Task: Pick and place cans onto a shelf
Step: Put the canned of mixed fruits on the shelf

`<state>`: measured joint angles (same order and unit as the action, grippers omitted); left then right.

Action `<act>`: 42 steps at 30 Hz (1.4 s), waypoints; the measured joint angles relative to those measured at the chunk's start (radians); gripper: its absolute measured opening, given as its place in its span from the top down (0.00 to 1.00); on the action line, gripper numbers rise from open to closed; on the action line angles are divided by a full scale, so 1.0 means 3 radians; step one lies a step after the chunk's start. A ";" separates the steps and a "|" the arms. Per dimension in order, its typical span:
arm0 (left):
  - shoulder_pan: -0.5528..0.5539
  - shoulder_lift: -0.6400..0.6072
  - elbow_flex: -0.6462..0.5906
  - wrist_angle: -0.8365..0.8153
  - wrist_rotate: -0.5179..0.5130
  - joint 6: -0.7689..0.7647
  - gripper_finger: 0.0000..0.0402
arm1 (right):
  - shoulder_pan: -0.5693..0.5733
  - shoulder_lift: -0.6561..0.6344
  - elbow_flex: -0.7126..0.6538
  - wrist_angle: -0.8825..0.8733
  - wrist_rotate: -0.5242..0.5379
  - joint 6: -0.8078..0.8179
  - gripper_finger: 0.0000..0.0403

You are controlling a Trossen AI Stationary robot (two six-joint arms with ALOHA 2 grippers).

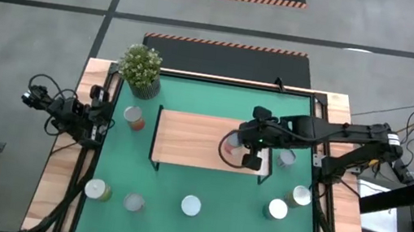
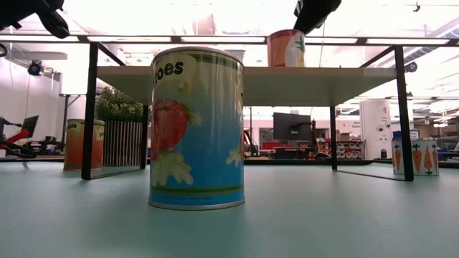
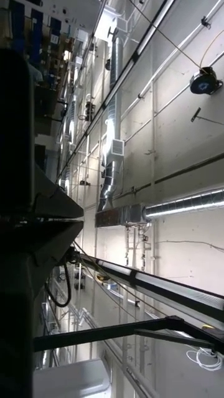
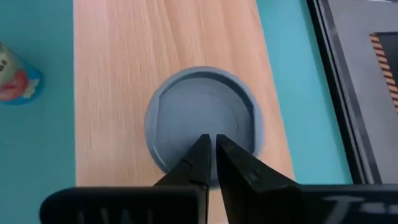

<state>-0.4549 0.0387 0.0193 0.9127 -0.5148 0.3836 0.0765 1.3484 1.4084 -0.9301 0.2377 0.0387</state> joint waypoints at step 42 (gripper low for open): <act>0.0000 0.1333 0.0597 0.0187 0.0643 -0.0563 1.00 | 0.0132 -0.0660 -0.1174 0.1875 0.0528 0.0302 0.97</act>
<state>-0.4549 0.4385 0.1982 0.9688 -0.3218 0.2148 0.1162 1.1503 1.0562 -0.3675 0.3962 0.1293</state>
